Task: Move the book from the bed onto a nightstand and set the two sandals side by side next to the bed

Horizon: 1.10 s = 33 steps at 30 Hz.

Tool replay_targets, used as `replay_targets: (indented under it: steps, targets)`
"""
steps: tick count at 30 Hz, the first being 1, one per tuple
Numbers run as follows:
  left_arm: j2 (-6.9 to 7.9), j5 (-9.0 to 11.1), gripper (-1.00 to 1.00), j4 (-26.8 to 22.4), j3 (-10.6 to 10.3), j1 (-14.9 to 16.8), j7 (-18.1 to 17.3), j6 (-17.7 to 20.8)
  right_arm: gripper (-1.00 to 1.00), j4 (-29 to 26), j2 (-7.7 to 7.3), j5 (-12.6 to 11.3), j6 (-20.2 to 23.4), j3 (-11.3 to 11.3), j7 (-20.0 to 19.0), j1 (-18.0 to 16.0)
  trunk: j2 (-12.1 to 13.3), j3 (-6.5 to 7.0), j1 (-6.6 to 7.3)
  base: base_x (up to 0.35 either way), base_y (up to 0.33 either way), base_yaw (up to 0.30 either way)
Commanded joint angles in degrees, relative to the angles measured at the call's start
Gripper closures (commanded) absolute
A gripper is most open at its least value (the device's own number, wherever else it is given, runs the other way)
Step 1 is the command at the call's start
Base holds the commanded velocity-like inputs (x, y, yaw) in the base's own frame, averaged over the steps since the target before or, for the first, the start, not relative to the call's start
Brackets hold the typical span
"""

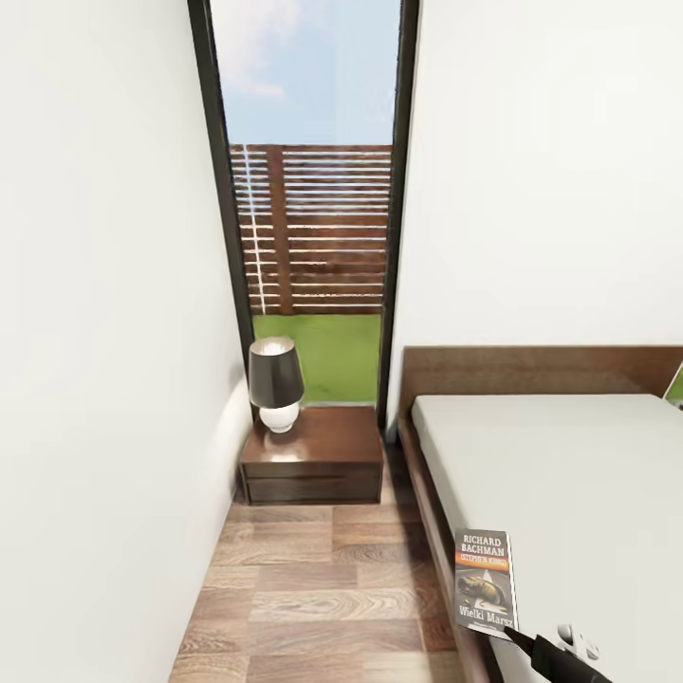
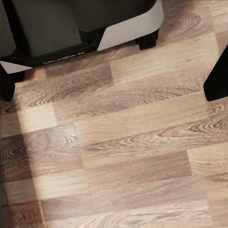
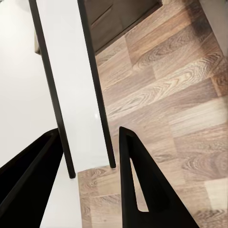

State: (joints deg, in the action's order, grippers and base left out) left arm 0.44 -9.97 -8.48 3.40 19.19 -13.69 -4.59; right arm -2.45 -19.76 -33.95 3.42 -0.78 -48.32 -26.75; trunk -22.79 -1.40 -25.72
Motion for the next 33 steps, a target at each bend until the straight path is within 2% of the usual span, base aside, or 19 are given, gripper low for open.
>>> replay_targets:
  steps: [1,33]
  targets:
    - [0.0,-0.6,-1.0,0.0,0.4,0.1,-0.2,-0.2,1.0,0.0,-0.01,-0.3,0.4,-0.4,-0.2,-0.1,-0.1,-0.13,-0.07,0.329,0.0,0.0]
    - [-0.01,-0.6,-1.0,0.0,0.3,0.1,-0.2,-0.2,1.0,0.0,-0.01,-0.3,0.4,-0.4,-0.2,-0.1,-0.1,-0.13,-0.07,0.329,0.0,0.0]
